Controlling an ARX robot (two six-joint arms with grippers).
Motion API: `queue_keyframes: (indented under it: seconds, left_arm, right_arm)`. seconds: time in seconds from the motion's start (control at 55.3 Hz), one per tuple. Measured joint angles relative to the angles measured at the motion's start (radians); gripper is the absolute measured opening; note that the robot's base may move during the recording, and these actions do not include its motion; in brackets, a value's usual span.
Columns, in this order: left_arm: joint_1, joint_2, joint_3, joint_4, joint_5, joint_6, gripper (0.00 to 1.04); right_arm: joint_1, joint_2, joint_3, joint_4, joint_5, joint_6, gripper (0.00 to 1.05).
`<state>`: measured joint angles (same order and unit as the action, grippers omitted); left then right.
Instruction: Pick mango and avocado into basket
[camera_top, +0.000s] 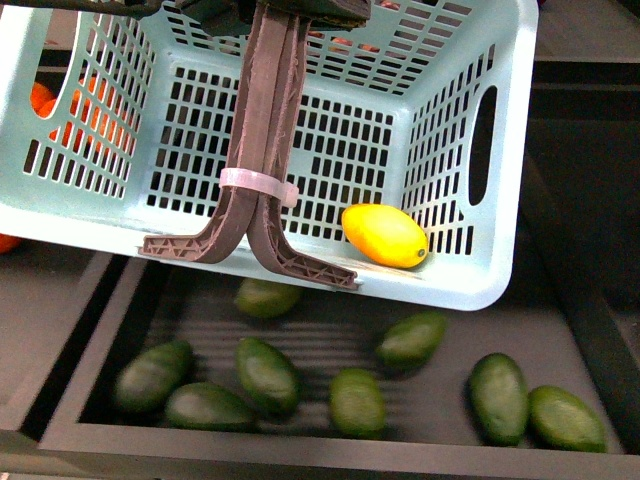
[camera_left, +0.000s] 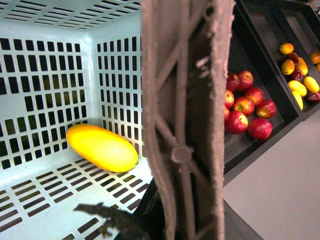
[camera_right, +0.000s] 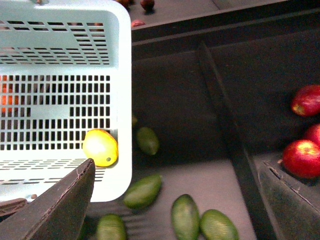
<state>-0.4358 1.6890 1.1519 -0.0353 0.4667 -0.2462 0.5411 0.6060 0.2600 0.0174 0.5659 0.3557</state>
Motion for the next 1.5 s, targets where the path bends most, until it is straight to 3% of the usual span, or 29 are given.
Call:
queue_keyframes:
  seconds: [0.38,0.434,0.543,0.706,0.869,1.013,1.194,1.502]
  left_arm:
    - [0.011,0.000,0.000,0.000,-0.002,-0.002,0.05]
    - [0.014,0.000,0.000,0.000,-0.009,-0.002,0.05]
    - [0.011,0.000,0.000,0.000,-0.018,0.001,0.05]
    - [0.010,0.000,0.000,0.000,-0.015,0.001,0.05]
    - [0.003,0.000,0.000,0.000,0.013,0.000,0.05]
    - [-0.006,0.000,0.000,0.000,0.019,0.000,0.05]
    - [0.000,0.000,0.000,0.000,-0.005,0.000,0.05]
    - [-0.001,0.000,0.000,0.000,0.009,0.000,0.05]
  right_arm:
    - [0.002,0.002,0.000,-0.001,-0.009,0.000,0.96]
    - [-0.010,0.013,0.013,-0.056,-0.029,0.022,0.96]
    - [-0.130,0.058,0.042,-0.194,-0.146,0.075,0.96]
    - [-0.401,0.180,0.047,-0.202,-0.296,0.109,0.96]
    - [-0.700,0.444,0.049,-0.080,-0.394,0.150,0.96]
    - [-0.827,0.822,0.149,0.109,-0.466,0.203,0.96]
    - [-0.806,1.276,0.375,0.187,-0.507,0.295,0.96]
    - [-0.677,1.596,0.659,0.117,-0.479,0.446,0.96]
